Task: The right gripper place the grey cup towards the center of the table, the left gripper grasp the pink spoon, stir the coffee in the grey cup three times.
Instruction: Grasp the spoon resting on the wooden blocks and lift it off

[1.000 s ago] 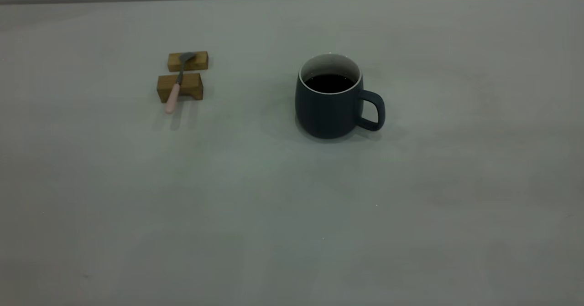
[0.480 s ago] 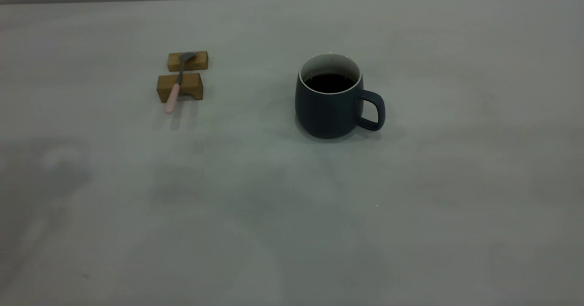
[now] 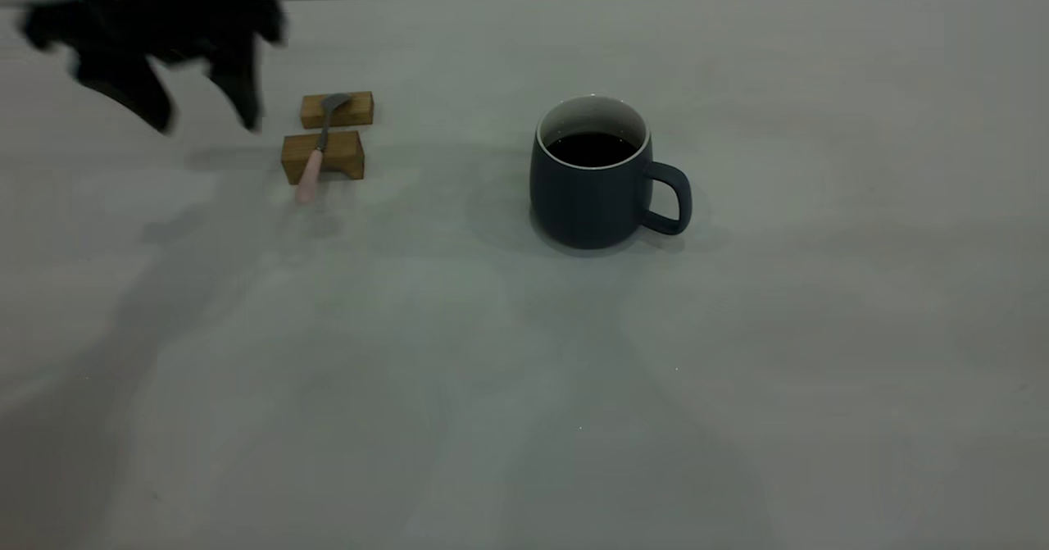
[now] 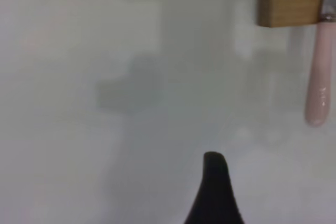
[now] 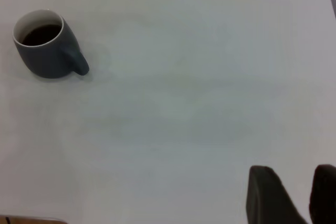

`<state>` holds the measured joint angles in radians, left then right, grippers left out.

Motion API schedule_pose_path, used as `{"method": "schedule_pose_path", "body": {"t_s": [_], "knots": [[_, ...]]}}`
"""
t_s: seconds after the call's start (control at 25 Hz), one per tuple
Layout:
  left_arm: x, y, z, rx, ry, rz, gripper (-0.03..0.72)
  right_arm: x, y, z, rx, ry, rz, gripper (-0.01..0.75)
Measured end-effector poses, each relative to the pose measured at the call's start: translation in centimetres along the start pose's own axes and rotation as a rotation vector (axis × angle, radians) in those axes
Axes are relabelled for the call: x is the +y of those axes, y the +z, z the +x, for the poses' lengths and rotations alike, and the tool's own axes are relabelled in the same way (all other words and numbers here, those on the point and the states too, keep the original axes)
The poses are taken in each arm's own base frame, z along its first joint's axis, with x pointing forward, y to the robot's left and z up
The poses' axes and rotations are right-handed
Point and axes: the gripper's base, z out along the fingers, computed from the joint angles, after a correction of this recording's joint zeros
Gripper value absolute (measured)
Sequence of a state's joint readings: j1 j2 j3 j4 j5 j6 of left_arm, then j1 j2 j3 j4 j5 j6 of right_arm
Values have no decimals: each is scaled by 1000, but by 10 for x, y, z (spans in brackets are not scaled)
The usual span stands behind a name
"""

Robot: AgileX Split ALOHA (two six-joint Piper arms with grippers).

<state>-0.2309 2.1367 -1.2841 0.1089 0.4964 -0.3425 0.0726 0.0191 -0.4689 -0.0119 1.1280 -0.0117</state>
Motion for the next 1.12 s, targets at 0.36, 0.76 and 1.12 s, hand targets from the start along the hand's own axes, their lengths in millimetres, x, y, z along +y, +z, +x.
{"method": "schedule_pose_path", "body": {"t_s": [0.36, 0.76, 1.12], "knots": [[-18, 43, -1, -2, 13, 34, 668, 0, 0, 0, 0, 1, 0, 237], [-28, 77, 5, -15, -6, 84, 571, 0, 0, 0, 0, 1, 0, 237], [-29, 68, -1, 18, -97, 78, 155, 0, 0, 0, 0, 1, 0, 237]]}}
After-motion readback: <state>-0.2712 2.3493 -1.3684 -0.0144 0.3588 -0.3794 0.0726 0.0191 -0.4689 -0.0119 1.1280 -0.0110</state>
